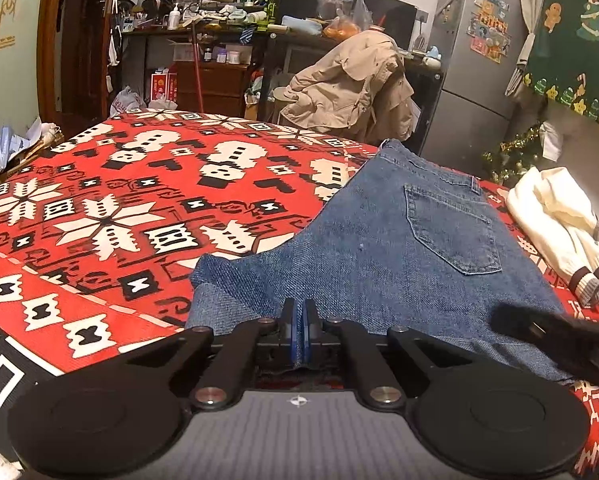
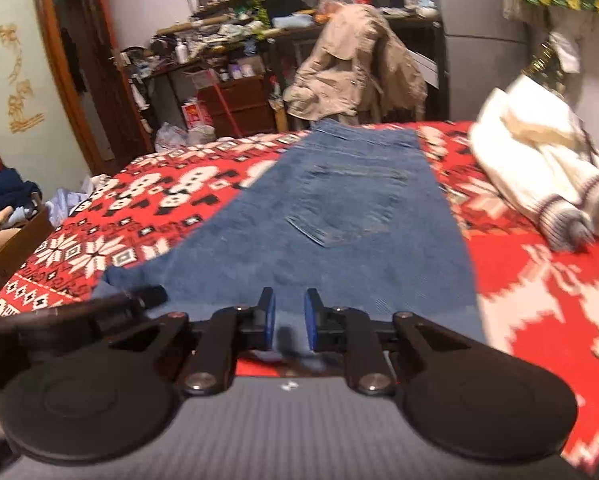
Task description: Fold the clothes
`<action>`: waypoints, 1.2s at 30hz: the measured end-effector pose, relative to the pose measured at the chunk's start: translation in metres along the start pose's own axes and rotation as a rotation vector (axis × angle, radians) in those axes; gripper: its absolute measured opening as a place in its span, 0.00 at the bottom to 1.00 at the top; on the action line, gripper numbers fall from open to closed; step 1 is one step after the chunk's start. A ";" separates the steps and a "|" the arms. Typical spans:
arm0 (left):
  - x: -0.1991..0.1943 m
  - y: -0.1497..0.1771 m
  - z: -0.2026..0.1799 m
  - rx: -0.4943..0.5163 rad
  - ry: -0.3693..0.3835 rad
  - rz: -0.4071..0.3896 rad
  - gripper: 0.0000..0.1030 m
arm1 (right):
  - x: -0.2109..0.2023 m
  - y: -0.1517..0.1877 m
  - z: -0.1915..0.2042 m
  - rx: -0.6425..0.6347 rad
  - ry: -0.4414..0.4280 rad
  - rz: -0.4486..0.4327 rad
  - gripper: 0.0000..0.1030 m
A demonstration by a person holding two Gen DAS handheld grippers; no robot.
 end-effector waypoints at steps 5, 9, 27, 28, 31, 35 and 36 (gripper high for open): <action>0.000 0.000 0.003 -0.028 0.019 0.008 0.05 | 0.045 -0.027 0.018 -0.012 -0.037 -0.006 0.16; 0.001 -0.001 0.006 -0.055 0.035 0.015 0.05 | 0.085 -0.042 0.026 -0.050 -0.022 0.037 0.16; 0.000 0.000 0.004 -0.049 0.032 0.010 0.05 | 0.061 0.002 -0.050 -0.064 0.176 0.102 0.12; 0.000 0.000 0.004 -0.048 0.031 0.010 0.05 | 0.055 0.007 -0.058 -0.061 0.195 0.103 0.10; 0.001 0.000 0.005 -0.047 0.028 0.010 0.05 | 0.040 0.016 -0.079 -0.038 0.228 0.100 0.05; 0.000 0.000 0.004 -0.041 0.024 0.007 0.05 | 0.023 0.016 -0.090 0.002 0.223 0.074 0.08; 0.000 0.000 0.004 -0.041 0.024 0.007 0.05 | 0.019 0.014 -0.089 0.010 0.215 0.062 0.13</action>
Point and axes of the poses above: each gripper's, at about its wrist camera, not at the fingertips, and x roughly the way its jaws point, z to its left, y to its underside, the point moved 10 cm from there along x, roughly the way its jaws point, and after that the axes turned 11 degrees about -x, right-handed, at the moved point
